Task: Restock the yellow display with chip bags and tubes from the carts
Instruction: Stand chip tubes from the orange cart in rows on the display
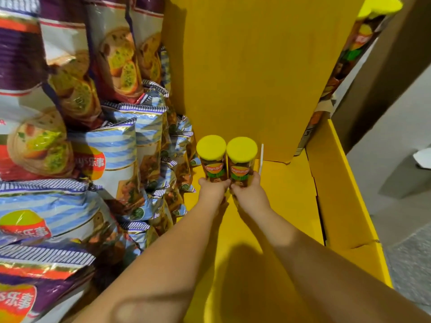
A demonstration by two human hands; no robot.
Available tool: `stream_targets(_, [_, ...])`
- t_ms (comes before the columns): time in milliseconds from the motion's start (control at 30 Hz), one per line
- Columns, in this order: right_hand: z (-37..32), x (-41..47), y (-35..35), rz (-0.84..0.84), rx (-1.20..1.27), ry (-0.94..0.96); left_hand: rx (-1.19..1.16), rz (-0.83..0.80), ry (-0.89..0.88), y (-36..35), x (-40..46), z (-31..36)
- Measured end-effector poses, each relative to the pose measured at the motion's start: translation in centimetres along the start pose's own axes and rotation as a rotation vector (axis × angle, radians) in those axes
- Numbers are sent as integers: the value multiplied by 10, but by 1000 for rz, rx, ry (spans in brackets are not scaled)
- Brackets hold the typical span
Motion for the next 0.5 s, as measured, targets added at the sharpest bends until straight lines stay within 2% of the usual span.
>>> stream_targets(67, [4, 8, -4, -7, 32, -7, -86, -24, -2, -4, 5, 0])
stream_targets(200, [1, 27, -11, -32, 68, -34, -104, -27, -28, -6, 20, 7])
stream_targets(500, [-12, 86, -31, -200, 115, -111, -180, -34, -79, -4, 39, 46])
Point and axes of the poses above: each hand's wrist, its own x-axis towards the middle knuckle, its own y-axis out of the back of the hand, z = x × y, the point moved 4 cm from there along x, towards the middle knuckle, and after that the axes turned 15 degrees about y, right-handed, at the moved point
